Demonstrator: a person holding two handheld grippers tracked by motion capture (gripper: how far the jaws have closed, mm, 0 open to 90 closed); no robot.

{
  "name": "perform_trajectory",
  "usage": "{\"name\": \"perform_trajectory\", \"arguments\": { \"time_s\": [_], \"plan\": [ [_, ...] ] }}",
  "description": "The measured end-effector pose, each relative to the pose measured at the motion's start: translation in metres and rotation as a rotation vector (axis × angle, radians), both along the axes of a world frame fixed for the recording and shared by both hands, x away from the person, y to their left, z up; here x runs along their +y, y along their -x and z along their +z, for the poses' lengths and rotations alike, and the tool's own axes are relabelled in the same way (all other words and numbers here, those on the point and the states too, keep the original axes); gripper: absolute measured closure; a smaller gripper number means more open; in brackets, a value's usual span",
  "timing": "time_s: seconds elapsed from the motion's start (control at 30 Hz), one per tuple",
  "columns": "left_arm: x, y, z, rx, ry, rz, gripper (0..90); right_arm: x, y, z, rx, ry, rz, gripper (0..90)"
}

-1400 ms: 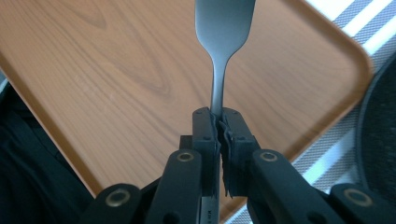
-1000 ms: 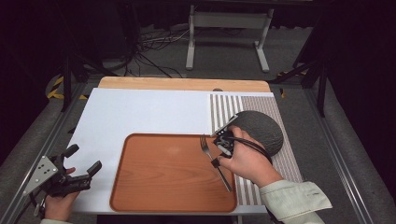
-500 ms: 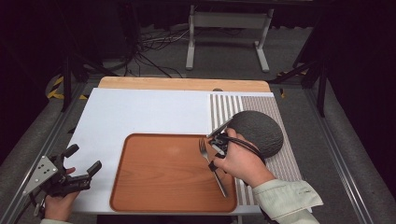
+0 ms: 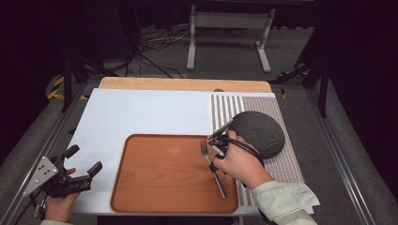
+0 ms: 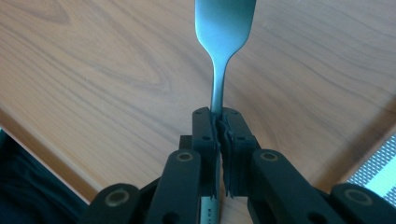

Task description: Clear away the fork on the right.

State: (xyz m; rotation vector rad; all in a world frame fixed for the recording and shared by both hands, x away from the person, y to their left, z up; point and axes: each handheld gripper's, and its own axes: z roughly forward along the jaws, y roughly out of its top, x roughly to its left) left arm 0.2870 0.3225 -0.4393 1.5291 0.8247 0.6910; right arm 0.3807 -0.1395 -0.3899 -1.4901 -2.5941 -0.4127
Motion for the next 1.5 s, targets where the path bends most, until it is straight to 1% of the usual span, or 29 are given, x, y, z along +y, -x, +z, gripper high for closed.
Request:
{"name": "perform_trajectory", "arguments": {
  "time_s": [0.1,0.2,0.23,0.27,0.37,0.5,0.67,0.83,0.9,1.0,1.07,1.1,1.13,1.17,1.2,1.23,1.27,1.33,1.37,1.4,1.43,1.47,1.5],
  "plan": [
    [0.0,0.0,0.0,0.002,-0.002,-0.001,0.1,0.0,-0.001,-0.004,-0.005,-0.002,-0.01,85.4],
    [-0.001,0.0,0.0,-0.002,0.0,-0.002,0.1,0.0,-0.003,-0.007,0.002,-0.007,-0.012,85.4],
    [-0.001,0.0,0.0,-0.002,0.0,-0.002,0.1,0.001,-0.003,-0.009,0.001,-0.008,-0.022,85.4],
    [-0.001,0.0,0.0,-0.002,0.0,-0.002,0.1,0.0,-0.003,-0.01,0.004,-0.008,-0.018,85.4],
    [-0.001,0.0,0.0,-0.001,-0.001,-0.002,0.1,0.001,-0.004,-0.014,0.009,-0.012,-0.035,85.4],
    [0.0,0.0,0.0,-0.002,0.0,-0.003,0.1,0.001,-0.004,-0.017,0.012,-0.011,-0.042,85.4],
    [-0.001,0.0,0.001,0.0,-0.001,-0.005,0.1,0.002,-0.005,-0.019,0.02,-0.006,-0.043,85.3],
    [0.0,0.0,0.001,0.0,0.0,-0.005,0.1,0.003,-0.005,-0.021,0.018,-0.007,-0.044,85.1],
    [0.0,0.0,0.001,0.001,-0.001,-0.006,0.1,0.003,-0.005,-0.022,0.016,-0.008,-0.026,81.3],
    [0.0,0.0,0.001,-0.001,0.003,-0.007,0.1,0.002,-0.005,-0.021,0.007,-0.014,-0.018,78.4],
    [-0.001,0.0,0.0,0.002,0.001,-0.009,0.1,0.002,-0.005,-0.02,-0.002,-0.016,-0.014,74.4],
    [-0.001,0.0,0.0,0.002,0.001,-0.009,0.1,0.002,-0.005,-0.02,-0.002,-0.016,-0.014,74.4],
    [-0.001,0.0,0.0,0.002,0.0,-0.01,0.1,0.002,-0.005,-0.02,-0.012,-0.016,-0.007,72.4],
    [-0.001,0.0,0.0,0.002,-0.001,-0.011,0.1,0.001,-0.005,-0.019,-0.034,-0.022,0.008,68.2],
    [-0.001,0.0,0.0,0.002,-0.001,-0.011,0.1,0.001,-0.005,-0.019,-0.034,-0.022,0.008,68.2],
    [-0.001,0.0,0.0,0.002,0.0,-0.01,0.1,0.0,-0.005,-0.018,-0.048,-0.028,0.013,65.3],
    [-0.001,0.0,0.0,0.002,0.0,-0.01,0.1,0.0,-0.005,-0.017,-0.069,-0.042,0.02,60.0],
    [0.0,0.0,0.0,0.003,0.001,-0.01,0.1,0.0,-0.004,-0.017,-0.122,-0.075,0.036,41.6],
    [0.0,0.0,0.0,0.004,0.002,-0.01,0.1,0.0,-0.004,-0.018,-0.143,-0.088,0.054,34.7],
    [0.0,0.0,0.0,0.004,0.002,-0.01,0.1,0.001,-0.004,-0.018,-0.167,-0.103,0.073,29.7],
    [-0.001,0.0,0.0,0.004,0.001,-0.011,0.1,0.001,-0.004,-0.017,-0.18,-0.105,0.098,25.7],
    [-0.001,0.0,0.0,0.004,0.001,-0.011,0.1,0.002,-0.004,-0.016,-0.219,-0.11,0.149,20.7],
    [-0.001,0.0,0.0,0.004,0.001,-0.011,0.1,0.002,-0.004,-0.015,-0.246,-0.113,0.185,18.8]
  ]
}}
